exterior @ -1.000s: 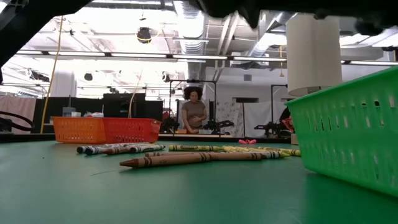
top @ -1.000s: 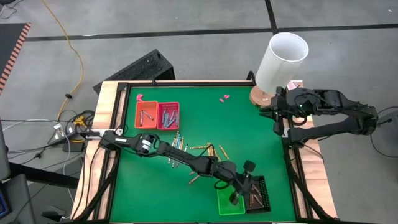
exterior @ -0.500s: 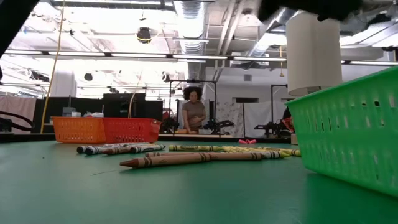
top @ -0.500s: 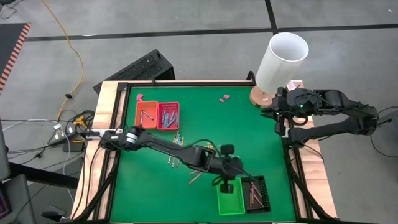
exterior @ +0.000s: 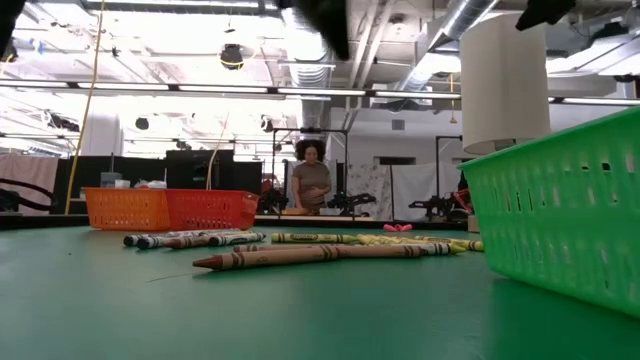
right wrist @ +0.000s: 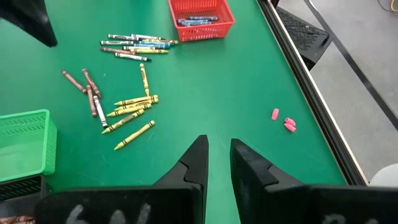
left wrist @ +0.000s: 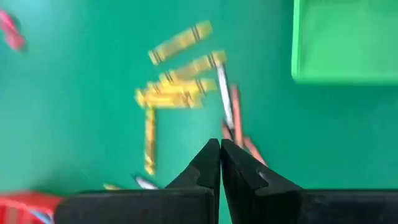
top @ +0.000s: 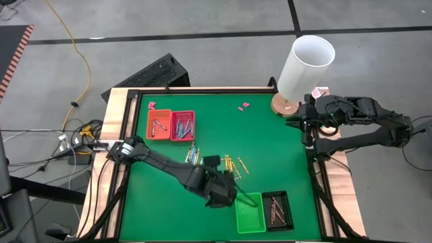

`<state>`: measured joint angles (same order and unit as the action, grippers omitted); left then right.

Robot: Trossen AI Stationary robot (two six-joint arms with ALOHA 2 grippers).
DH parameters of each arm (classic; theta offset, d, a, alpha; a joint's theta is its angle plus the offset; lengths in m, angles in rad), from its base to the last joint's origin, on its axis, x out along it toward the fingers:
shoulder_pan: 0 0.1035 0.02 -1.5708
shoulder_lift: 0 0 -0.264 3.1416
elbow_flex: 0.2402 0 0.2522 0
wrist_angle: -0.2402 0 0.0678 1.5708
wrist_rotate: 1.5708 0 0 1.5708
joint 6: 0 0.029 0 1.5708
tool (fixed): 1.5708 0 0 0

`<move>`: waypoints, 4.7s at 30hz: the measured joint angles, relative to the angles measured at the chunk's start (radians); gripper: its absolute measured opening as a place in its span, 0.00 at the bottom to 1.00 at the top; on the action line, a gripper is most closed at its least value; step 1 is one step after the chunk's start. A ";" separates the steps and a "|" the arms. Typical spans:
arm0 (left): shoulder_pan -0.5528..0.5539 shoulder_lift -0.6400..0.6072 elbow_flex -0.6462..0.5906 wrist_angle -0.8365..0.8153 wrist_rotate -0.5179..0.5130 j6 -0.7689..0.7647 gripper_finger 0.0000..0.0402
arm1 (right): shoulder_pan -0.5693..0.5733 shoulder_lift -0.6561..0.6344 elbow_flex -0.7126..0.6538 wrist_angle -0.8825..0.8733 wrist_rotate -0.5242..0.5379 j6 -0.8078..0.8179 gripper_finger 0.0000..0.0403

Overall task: Sort crayons
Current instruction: Put the brown crayon into the black bin

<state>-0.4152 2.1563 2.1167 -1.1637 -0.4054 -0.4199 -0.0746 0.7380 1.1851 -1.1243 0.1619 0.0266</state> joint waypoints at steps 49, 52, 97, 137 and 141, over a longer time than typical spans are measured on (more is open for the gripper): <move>-0.021 -0.239 -1.012 1.016 -0.007 -0.237 0.44 | 0.000 0.000 0.000 0.003 0.005 0.000 0.17; -0.029 -0.239 -1.012 0.991 -0.023 -0.240 0.40 | 0.000 0.000 0.000 0.003 0.005 0.000 0.17; -0.030 -0.290 -1.013 1.039 -0.157 -0.293 0.00 | 0.000 0.000 0.000 0.003 0.005 -0.001 0.17; 0.103 -0.203 -0.639 1.528 0.127 0.386 0.00 | 0.000 0.000 0.000 0.024 0.024 -0.007 0.17; 0.103 -0.155 -0.542 1.516 0.172 0.492 0.00 | 0.000 0.000 0.000 0.028 0.024 -0.007 0.17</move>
<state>-0.3122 2.0014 1.5751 0.3520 -0.2339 0.0717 -0.0749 0.7383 1.1851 -1.0960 0.1857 0.0193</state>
